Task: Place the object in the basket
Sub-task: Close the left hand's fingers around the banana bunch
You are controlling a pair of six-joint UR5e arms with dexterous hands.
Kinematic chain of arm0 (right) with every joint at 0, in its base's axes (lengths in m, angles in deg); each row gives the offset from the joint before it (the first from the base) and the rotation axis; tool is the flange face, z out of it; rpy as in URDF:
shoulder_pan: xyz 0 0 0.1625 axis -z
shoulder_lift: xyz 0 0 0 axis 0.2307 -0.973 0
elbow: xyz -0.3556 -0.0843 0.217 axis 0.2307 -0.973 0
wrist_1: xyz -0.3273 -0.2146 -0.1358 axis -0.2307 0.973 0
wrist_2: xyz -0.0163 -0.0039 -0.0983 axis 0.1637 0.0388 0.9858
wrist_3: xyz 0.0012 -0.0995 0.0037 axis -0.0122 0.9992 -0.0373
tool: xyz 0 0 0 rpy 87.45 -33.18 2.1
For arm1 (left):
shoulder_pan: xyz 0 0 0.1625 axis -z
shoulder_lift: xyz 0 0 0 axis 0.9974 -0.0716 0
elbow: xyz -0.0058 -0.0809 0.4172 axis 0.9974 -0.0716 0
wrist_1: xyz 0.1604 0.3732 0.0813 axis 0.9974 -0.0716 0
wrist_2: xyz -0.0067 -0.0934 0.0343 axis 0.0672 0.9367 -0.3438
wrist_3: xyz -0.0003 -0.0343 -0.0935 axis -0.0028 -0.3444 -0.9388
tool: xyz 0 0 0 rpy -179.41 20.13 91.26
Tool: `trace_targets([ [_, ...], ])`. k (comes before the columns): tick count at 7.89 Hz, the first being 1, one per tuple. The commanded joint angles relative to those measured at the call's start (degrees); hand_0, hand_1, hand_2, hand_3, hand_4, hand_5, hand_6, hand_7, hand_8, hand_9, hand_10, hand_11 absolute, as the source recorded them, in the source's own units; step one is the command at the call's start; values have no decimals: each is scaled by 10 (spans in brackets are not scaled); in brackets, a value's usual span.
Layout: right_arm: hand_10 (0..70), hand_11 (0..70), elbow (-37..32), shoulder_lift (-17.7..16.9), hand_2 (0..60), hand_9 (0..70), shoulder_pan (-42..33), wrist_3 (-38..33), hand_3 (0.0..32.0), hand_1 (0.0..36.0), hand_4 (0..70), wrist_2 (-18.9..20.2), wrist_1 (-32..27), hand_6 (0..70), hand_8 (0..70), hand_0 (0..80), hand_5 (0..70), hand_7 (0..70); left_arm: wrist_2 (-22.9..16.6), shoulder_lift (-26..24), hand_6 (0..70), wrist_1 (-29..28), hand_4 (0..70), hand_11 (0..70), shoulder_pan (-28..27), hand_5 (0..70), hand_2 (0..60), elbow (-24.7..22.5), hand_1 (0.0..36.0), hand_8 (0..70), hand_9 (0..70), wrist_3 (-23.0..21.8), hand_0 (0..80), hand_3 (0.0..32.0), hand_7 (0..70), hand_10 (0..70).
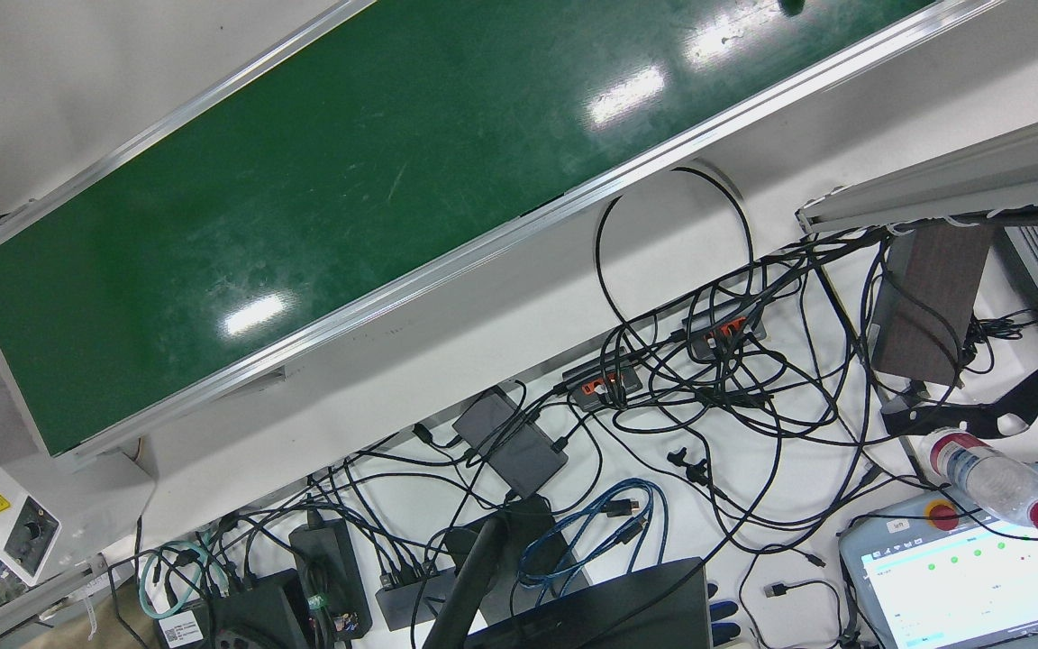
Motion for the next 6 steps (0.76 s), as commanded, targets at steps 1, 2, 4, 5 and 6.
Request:
trace_targets([
  [1,0,0,0,0,0,0,0,0,0,0,0,0,0,0,0,0,0,0,1,-21,0,-4,37,4,-12,0,71,18,171,64,78,1,506,4,19,0],
  [2,0,0,0,0,0,0,0,1,0,0,0,0,0,0,0,0,0,0,1,-29,0,-5,31,5,-12,0,60,30,167,64,77,1,504,16,19,0],
  [4,0,0,0,0,0,0,0,1,0,0,0,0,0,0,0,0,0,0,1,-29,0,-6,36,9,-12,0,55,33,166,62,79,1,504,14,20,0],
  [5,0,0,0,0,0,0,0,1,0,0,0,0,0,0,0,0,0,0,1,-28,0,-7,70,16,-13,0,59,35,164,64,85,1,503,0,22,0],
  [6,0,0,0,0,0,0,0,0,0,0,0,0,0,0,0,0,0,0,1,-28,0,-7,117,32,-12,5,58,35,161,72,97,1,507,0,32,11],
])
